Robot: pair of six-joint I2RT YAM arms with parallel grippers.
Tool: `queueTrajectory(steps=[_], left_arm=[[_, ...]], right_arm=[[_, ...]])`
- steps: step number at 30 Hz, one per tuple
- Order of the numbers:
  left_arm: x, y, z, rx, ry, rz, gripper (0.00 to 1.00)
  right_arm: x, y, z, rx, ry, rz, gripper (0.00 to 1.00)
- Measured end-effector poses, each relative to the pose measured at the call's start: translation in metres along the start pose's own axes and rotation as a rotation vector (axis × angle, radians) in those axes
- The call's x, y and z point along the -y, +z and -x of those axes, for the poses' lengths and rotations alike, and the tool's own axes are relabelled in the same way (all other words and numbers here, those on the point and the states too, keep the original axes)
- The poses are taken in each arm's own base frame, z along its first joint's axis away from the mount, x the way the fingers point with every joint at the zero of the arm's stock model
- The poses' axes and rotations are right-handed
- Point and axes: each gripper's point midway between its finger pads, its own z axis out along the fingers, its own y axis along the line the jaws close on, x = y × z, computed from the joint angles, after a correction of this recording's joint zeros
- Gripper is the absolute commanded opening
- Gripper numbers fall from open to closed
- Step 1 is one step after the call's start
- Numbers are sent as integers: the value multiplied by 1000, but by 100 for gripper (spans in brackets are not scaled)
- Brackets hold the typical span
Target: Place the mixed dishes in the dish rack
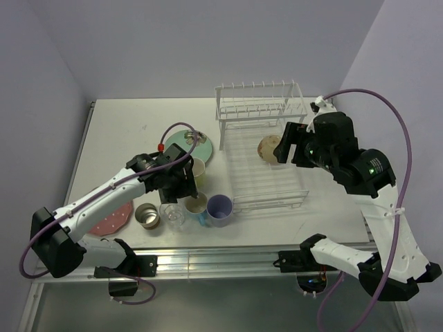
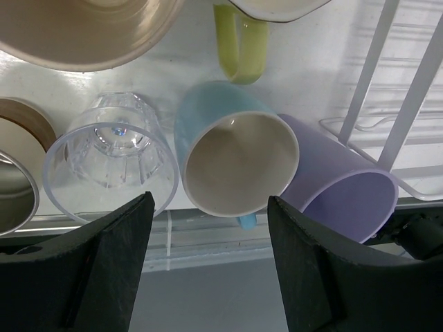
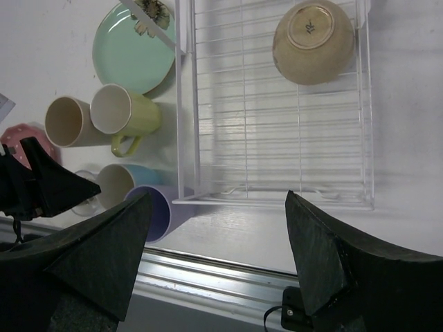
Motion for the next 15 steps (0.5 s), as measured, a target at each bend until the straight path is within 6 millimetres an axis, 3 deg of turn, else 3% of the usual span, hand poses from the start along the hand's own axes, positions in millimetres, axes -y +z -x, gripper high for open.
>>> queueTrajectory(steps=[10,15], left_arm=[[1,0,0,26,25,10,66],[4,3,9,54,58,26,68]], right_arm=[[2,10,-18,-63,-9,18,85],[3,8,-18,-56,-11,23,85]])
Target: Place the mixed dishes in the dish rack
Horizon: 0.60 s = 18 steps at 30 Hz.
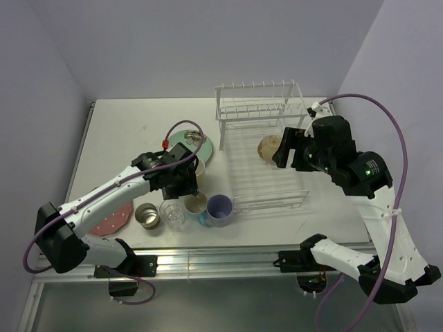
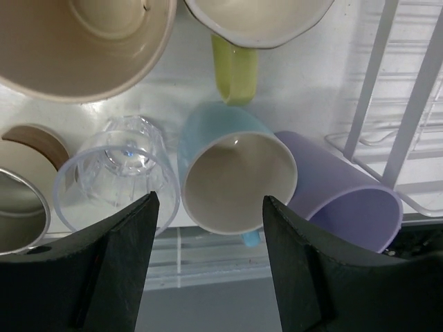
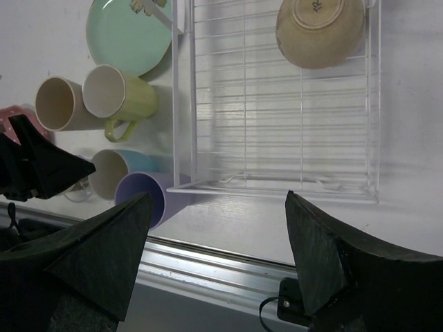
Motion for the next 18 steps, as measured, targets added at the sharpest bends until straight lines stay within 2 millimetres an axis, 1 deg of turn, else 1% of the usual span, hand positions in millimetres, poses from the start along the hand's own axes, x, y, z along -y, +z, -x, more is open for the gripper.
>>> queueTrajectory(steps=[1,7,8,11,16,17,18], left_arm=[[0,2,1,6,9,3,68],[0,10,6,26,67,10,60],[-1,12,7,28,77,14,56],[-4,22,4,19,106,35,49],[-12,43,-4,-14,146,79,41],[-14,47,-5,-21,154,85,36],[-14,50,-6,-23,159,88,34]], right_arm=[[1,-1,0,2,0,0,85],[4,-10,1,31,0,5,85],[5,-12,1,36,0,7,85],[5,-15,1,47,1,11,85],[8,-16,-4,41,2,11,85],[8,-16,-5,39,2,10,85],[9,-16,-6,35,2,10,85]])
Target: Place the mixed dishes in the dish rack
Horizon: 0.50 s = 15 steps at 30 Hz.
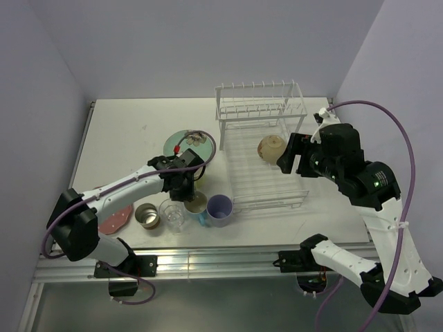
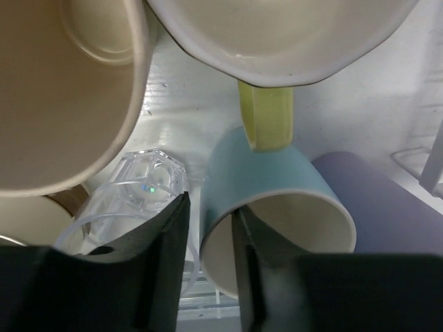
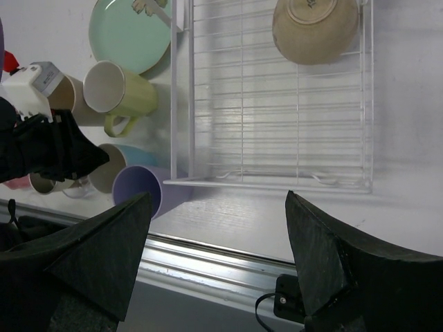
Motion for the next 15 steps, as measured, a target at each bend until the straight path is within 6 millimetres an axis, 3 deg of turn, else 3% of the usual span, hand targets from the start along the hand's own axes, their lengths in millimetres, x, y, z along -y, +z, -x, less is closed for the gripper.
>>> queueTrajectory(steps=[4,5,7,15], left_arm=[[-2,5,-4,-13,28,4,21],[-2,6,-4,-12,36,4,11],[-3,6,-5,-15,52,6,0],[-7,3,-1,2,62,26,0]], right_arm=[[0,0,-2,-6,0,2,85],[0,0,-2,-5,0,3,85],[0,-1,-2,-3,1,6,85],[0,-1,-6,-12,1,11,85]])
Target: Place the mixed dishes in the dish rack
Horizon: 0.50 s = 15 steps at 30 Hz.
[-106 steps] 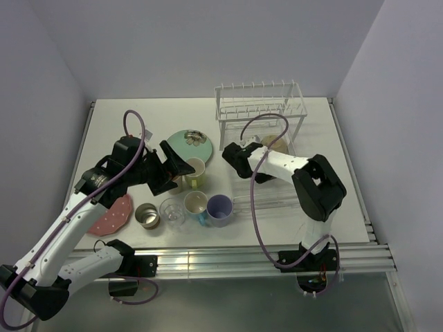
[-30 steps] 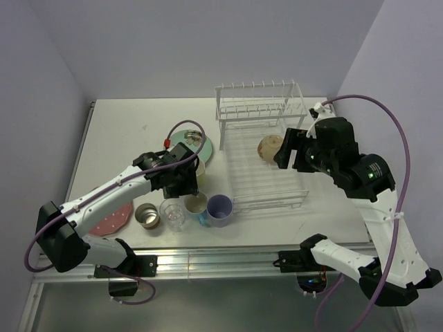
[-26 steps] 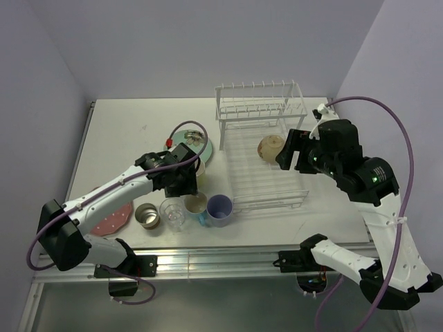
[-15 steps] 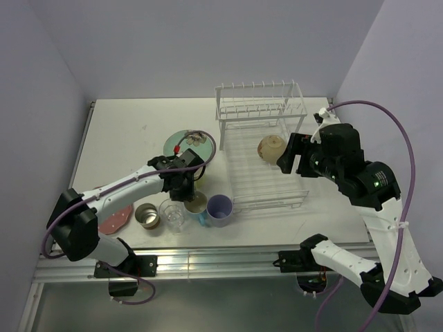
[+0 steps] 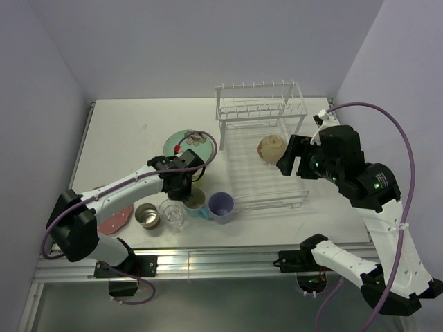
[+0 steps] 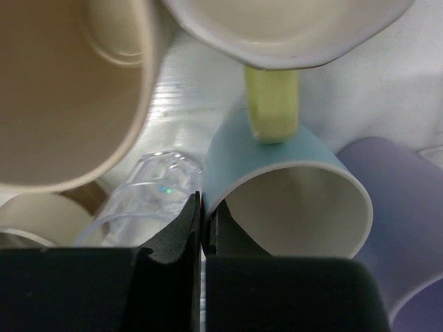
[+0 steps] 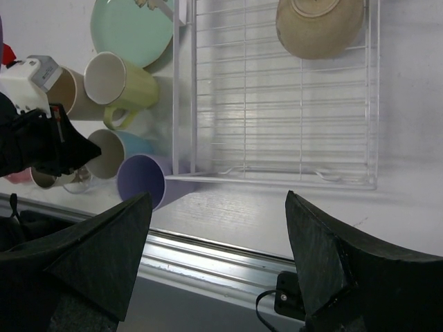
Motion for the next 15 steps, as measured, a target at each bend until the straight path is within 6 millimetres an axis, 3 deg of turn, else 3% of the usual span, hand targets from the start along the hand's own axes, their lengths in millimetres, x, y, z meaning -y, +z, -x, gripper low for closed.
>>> queueTrajectory(steps=[9,15], left_arm=[[-17,-38,12,55,-5,44,0],[-16,-86,19,139,-44,-78,0]], right_arm=[[-6,3,-3,-25,4,27,85],[-16,9,-9,-77,14,72,85]])
